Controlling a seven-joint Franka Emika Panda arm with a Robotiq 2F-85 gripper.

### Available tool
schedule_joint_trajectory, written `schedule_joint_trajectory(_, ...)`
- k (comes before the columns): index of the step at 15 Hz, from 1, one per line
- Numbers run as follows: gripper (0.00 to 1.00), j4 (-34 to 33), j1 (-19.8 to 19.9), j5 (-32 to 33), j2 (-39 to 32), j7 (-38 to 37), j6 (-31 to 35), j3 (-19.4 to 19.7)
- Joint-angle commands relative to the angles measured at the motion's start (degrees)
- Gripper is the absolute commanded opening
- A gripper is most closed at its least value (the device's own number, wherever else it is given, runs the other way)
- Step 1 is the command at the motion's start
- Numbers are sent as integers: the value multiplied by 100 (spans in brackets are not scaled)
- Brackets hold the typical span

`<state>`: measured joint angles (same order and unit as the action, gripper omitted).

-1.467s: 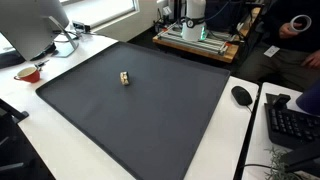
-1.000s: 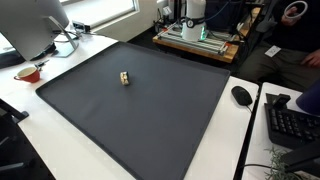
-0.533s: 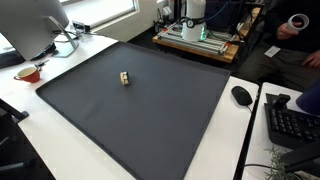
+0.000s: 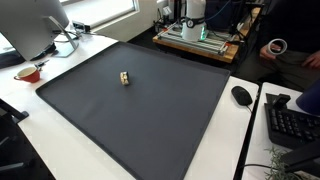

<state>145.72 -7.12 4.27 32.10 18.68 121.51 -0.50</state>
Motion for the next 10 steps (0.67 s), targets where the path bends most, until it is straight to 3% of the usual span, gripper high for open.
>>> schedule_joint_trajectory(1,100,-172,9,61,-305,3,116,18)
schedule_joint_trajectory(3,100,-490,66,71,-828,14,206,22)
schedule_joint_trajectory(6,100,-673,83,72,-1066,18,207,20)
schedule_joint_trajectory(7,100,-691,121,141,-1171,70,494,56)
schedule_joint_trajectory(10,100,-960,99,-96,-1581,811,802,406)
